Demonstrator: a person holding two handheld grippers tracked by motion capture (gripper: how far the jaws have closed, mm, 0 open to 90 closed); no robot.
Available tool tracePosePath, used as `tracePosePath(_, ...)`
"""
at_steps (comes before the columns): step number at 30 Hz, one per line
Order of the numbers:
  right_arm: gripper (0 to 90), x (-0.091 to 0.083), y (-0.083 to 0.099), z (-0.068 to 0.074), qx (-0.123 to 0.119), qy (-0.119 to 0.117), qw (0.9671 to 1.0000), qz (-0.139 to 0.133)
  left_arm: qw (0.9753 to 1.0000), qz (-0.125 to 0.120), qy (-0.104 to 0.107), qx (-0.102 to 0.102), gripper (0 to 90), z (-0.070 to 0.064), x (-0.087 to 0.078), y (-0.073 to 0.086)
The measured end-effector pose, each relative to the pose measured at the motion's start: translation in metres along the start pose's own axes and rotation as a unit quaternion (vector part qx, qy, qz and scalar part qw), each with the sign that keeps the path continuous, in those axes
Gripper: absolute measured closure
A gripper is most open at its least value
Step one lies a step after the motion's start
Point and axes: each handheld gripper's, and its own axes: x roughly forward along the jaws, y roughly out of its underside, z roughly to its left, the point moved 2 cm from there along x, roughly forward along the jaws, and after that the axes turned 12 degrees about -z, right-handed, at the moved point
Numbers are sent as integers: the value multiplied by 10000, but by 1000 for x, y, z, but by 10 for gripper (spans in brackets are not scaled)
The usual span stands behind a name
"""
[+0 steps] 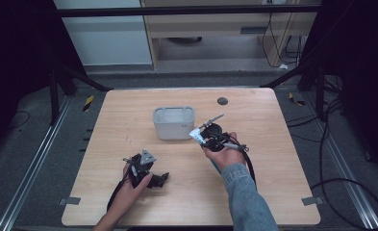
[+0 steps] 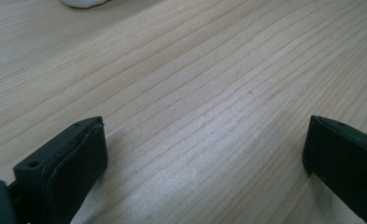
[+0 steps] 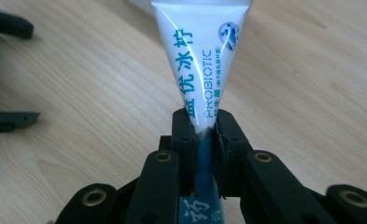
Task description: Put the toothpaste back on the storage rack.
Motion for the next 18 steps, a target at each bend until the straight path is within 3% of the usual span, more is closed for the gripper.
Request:
tracePosePath(10,802,-19,-10,-8,255,155,9966,-769,10000,-3,11,11,0,0,0,0)
tracePosePath(18,802,-22,-20,-8,229,257,9941,-1029,10000,-2,10,25,0,0,0,0)
